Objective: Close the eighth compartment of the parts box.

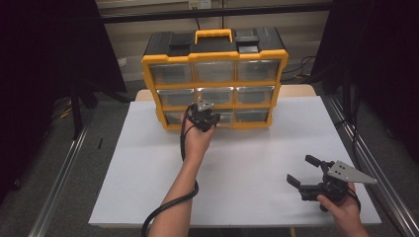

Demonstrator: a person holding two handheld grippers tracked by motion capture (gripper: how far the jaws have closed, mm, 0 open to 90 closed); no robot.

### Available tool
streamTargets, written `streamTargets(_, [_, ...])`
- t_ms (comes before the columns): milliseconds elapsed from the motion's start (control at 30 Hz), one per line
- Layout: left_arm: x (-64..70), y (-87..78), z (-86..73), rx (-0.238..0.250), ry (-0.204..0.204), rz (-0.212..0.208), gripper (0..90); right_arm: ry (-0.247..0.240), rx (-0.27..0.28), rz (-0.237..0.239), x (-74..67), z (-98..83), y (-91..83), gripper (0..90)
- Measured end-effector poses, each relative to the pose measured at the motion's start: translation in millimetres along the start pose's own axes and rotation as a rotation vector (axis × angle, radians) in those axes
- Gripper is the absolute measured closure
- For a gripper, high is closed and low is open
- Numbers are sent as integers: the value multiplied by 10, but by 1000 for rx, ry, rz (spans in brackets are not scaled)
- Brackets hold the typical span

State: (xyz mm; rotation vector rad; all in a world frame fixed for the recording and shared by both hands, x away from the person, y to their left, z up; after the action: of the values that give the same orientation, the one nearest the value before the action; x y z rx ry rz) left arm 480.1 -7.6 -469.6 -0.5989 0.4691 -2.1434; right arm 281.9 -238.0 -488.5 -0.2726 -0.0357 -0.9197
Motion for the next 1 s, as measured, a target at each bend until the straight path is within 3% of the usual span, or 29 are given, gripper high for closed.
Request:
streamTargets(467, [-38,86,54,52,-16,23,900,3,-1,0,-1,-2,9,21])
streamTargets(733, [-63,140,81,70,-2,48,900,4,3,3,2,2,6,21])
streamTargets(900, [-48,145,92,84,-3,44,900,4,2,0,8,-2,3,21])
streamTargets(1000, [-20,134,77,84,-21,27,834,3,1,6,1,-2,4,21])
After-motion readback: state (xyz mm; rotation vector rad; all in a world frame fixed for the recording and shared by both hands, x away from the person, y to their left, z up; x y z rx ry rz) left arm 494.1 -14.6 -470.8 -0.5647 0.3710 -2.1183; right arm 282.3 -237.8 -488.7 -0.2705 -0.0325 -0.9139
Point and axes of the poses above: each handheld gripper's, and its own axes: y roughly forward along the jaws, z roughly out of its top, x roughly to its right, the point moved 10 cm from there along y, roughly forward along the jaws, and after that the axes turned 14 degrees about -y, right-handed, at the moved point
